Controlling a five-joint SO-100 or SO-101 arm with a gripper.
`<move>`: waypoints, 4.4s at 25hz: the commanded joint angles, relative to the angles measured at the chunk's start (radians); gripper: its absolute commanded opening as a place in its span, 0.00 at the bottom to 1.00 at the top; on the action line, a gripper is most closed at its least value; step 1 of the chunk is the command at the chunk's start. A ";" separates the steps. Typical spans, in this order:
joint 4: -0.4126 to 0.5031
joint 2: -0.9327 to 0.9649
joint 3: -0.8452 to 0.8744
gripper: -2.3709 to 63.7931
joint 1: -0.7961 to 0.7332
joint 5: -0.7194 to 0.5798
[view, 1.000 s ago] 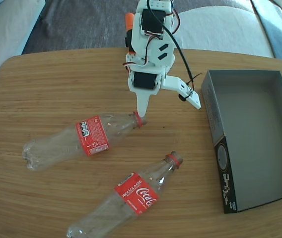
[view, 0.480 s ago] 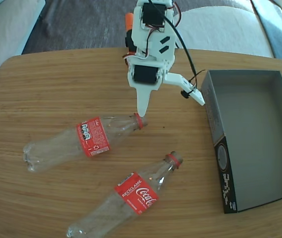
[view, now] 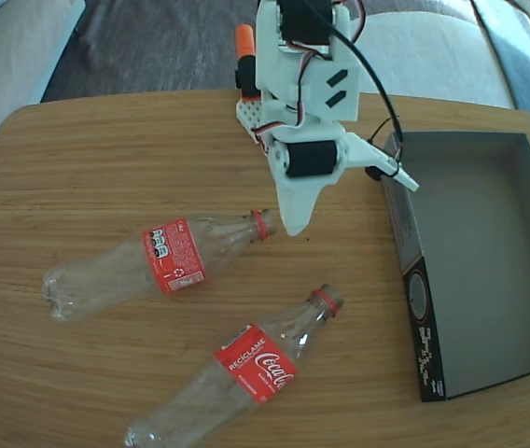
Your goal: Grasp the bottles and put them in the box.
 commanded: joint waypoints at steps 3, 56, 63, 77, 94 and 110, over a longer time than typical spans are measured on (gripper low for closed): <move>0.003 -0.156 -0.160 0.03 -0.066 -0.129; 0.025 -0.902 -0.506 0.70 -0.054 -0.466; 0.023 -0.950 -0.514 0.70 -0.040 -0.514; -0.008 -1.043 -0.603 0.70 -0.029 -0.509; -0.011 -1.052 -0.571 0.43 -0.026 -0.500; -0.012 -1.051 -0.560 0.04 -0.028 -0.509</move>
